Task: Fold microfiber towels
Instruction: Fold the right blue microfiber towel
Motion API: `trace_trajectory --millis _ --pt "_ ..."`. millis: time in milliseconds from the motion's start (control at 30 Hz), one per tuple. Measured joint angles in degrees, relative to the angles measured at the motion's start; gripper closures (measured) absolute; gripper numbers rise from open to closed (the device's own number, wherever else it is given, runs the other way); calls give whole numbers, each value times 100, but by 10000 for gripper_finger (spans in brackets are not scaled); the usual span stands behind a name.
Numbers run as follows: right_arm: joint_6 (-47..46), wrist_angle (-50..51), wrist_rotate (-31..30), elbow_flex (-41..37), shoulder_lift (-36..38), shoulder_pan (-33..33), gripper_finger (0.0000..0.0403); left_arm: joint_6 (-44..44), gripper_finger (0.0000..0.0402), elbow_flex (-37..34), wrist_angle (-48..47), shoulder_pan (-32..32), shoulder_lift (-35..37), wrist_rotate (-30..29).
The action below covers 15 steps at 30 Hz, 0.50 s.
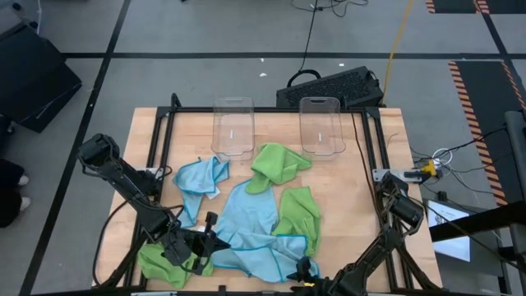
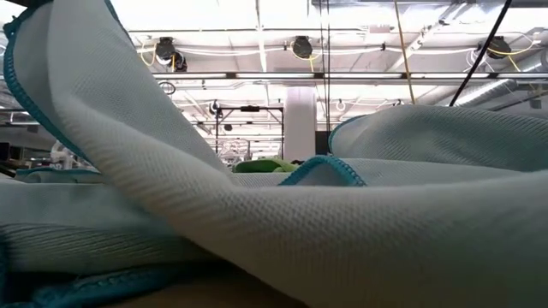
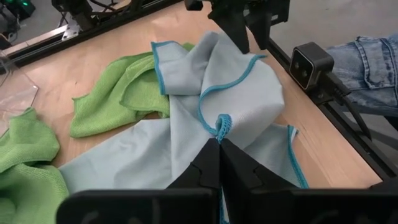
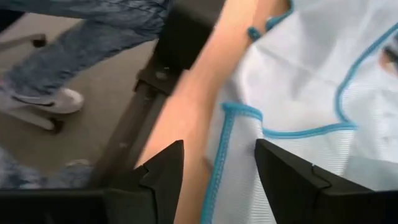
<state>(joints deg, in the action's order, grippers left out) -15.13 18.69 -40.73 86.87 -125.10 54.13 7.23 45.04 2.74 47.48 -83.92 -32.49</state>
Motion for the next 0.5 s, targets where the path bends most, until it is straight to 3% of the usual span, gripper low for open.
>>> trace_trajectory --millis 200,500 --pt "464 154 -294 0 0 0 204 63 386 0 2 0 0 1" --pt "406 442 -288 -2 0 -22 204 149 387 0 7 0 0 2"
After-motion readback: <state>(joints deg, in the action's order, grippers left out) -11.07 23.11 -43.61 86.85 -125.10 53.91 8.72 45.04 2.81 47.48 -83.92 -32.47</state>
